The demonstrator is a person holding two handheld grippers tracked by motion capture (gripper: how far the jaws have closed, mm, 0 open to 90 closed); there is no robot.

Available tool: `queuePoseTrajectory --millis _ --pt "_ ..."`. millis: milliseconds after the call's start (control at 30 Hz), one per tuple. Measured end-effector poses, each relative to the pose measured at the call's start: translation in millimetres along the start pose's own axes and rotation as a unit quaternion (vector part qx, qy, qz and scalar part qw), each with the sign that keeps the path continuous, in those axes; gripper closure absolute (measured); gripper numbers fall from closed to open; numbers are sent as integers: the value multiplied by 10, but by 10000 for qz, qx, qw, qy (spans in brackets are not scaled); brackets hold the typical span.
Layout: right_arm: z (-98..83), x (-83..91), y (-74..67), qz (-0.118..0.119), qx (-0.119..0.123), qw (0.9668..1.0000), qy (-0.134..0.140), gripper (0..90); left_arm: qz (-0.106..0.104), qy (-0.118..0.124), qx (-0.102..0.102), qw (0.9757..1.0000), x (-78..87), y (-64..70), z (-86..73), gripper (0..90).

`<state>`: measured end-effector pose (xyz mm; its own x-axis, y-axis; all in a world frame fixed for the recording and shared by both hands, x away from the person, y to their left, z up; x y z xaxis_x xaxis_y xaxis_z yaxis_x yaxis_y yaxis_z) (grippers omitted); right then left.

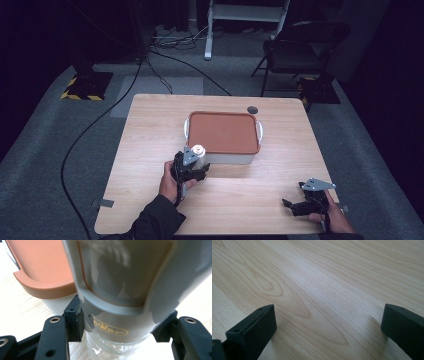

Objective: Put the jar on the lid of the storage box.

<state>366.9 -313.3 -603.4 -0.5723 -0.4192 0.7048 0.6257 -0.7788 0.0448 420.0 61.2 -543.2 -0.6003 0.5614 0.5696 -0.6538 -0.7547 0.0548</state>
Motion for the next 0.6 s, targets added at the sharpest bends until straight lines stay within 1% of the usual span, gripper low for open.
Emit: queuePoseTrajectory --millis 100,133,167,200,267,300,333,367,433,533,600 --pt "0 0 0 1 0 10000 0 0 3 29 -19 10000 2 4 -2 399" --pt "0 0 0 1 -2 10000 0 0 -6 55 -65 10000 3 6 -3 400" --pt "0 0 0 1 -2 10000 0 0 -6 55 -65 10000 3 6 -3 400" --pt "0 1 -1 4 0 10000 1 0 7 79 -130 9999 6 13 -3 400" --pt "-1 1 -1 4 -1 10000 1 0 21 92 -146 9998 7 20 -3 401" --pt "-1 1 -1 4 2 10000 1 0 33 87 -187 9998 13 31 1 401" --pt "-1 2 -1 7 1 10000 0 0 43 141 -187 9997 27 35 14 401" --pt "-1 2 -1 7 1 10000 0 0 43 141 -187 9997 27 35 14 402" --pt "-3 4 -3 11 -2 10000 -2 0 -61 208 -163 9996 59 50 41 402" --pt "-3 4 -3 12 0 10000 -1 0 -25 239 -252 9994 87 76 70 402" --pt "-3 4 -3 12 0 10000 -2 0 -49 263 -237 9994 101 96 89 402"
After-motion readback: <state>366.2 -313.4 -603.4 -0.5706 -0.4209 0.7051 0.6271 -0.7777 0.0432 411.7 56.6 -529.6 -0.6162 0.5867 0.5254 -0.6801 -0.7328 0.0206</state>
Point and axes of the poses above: each handheld gripper's, and its own axes: x roughly backward along the jaws, z roughly out of its top, y roughly to its right, the point moved 7 cm from there along -x, roughly forward along the jaws, and after that the axes turned 3 degrees about -z, right-handed, at the moved point
